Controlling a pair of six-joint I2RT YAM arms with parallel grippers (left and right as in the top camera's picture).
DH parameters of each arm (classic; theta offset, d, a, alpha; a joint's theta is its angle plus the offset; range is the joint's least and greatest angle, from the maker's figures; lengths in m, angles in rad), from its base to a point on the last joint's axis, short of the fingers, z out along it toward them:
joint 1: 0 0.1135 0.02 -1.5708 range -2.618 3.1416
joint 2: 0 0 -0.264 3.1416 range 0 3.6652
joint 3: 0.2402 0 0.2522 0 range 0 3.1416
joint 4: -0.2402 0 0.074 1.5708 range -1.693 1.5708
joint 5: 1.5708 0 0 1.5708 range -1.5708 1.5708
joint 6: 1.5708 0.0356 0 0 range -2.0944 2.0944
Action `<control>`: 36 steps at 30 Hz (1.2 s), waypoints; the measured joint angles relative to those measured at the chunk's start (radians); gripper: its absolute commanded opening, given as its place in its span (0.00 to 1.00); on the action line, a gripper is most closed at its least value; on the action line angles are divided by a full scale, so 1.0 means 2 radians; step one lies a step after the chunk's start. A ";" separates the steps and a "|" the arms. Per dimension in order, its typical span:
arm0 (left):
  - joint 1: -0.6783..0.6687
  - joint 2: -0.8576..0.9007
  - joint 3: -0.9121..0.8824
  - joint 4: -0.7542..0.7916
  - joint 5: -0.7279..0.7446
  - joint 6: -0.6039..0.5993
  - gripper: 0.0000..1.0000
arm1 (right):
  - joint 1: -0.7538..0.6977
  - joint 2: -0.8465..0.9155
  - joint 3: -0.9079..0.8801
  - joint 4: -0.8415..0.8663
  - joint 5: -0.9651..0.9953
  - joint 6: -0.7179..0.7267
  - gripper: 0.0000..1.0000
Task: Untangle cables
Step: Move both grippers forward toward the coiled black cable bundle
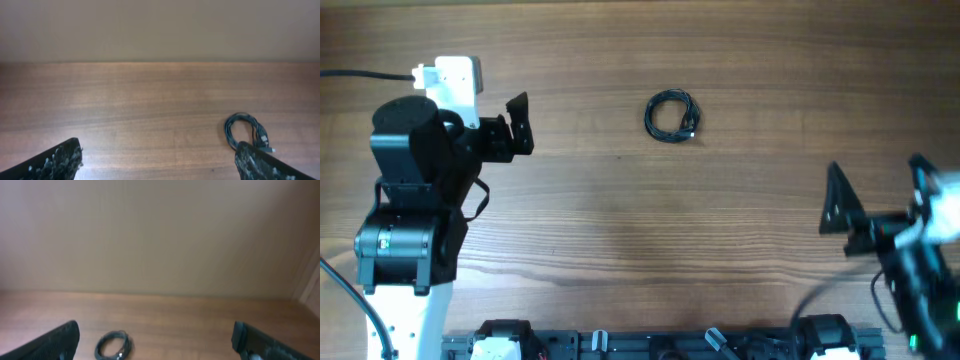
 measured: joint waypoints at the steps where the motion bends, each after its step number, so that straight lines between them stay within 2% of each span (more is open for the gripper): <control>1: 0.000 0.002 0.000 -0.002 0.002 0.000 1.00 | 0.000 0.043 0.028 -0.020 -0.001 -0.002 1.00; 5: 0.000 0.015 0.001 -0.006 0.015 0.000 1.00 | 0.000 0.219 0.130 -0.083 -0.027 -0.023 1.00; 9: 0.000 0.024 0.001 -0.009 0.036 0.000 1.00 | 0.000 0.348 0.166 -0.083 -0.039 -0.034 1.00; 10: 0.000 0.027 0.001 -0.011 0.040 0.000 1.00 | 0.000 0.366 0.167 -0.079 -0.039 -0.034 0.93; 11: 0.000 0.032 0.001 -0.011 0.045 0.000 1.00 | 0.000 0.388 0.167 -0.075 -0.034 -0.034 0.75; 12: 0.000 0.037 0.001 -0.011 0.047 0.000 1.00 | 0.000 0.402 0.167 -0.073 -0.029 -0.031 0.48; 13: -0.001 0.043 0.001 -0.011 0.049 -0.001 0.89 | 0.000 0.415 0.167 -0.068 -0.022 -0.031 0.30; 15: -0.004 0.056 0.001 -0.009 0.059 -0.005 0.79 | 0.000 0.426 0.167 -0.059 -0.006 -0.031 1.00; 16: -0.006 0.064 0.001 -0.003 0.064 -0.003 0.59 | 0.000 0.426 0.167 -0.053 0.000 -0.028 1.00; 17: -0.008 0.077 0.001 0.006 0.067 -0.003 0.50 | 0.000 0.426 0.167 -0.049 0.004 -0.028 1.00; 18: -0.010 0.083 0.001 0.008 0.068 -0.005 0.86 | 0.000 0.426 0.167 -0.048 0.012 -0.028 1.00; 19: -0.011 0.117 0.001 0.017 0.071 -0.006 0.97 | 0.000 0.426 0.167 -0.048 0.019 -0.030 1.00; 20: -0.014 0.130 0.001 0.023 0.071 -0.005 1.00 | 0.000 0.426 0.167 -0.049 0.026 -0.030 1.00; 24: -0.044 0.176 0.001 0.073 0.075 -0.006 1.00 | 0.000 0.426 0.167 -0.052 0.036 -0.050 1.00; 30: -0.091 0.184 0.001 0.119 0.078 -0.006 1.00 | 0.000 0.426 0.167 -0.055 0.006 -0.083 1.00; 33: -0.105 0.204 0.001 0.128 0.078 -0.009 1.00 | 0.000 0.426 0.167 -0.051 0.039 -0.026 1.00; 36: -0.109 0.249 0.001 0.163 0.078 -0.039 1.00 | 0.000 0.431 0.168 -0.063 0.068 0.053 1.00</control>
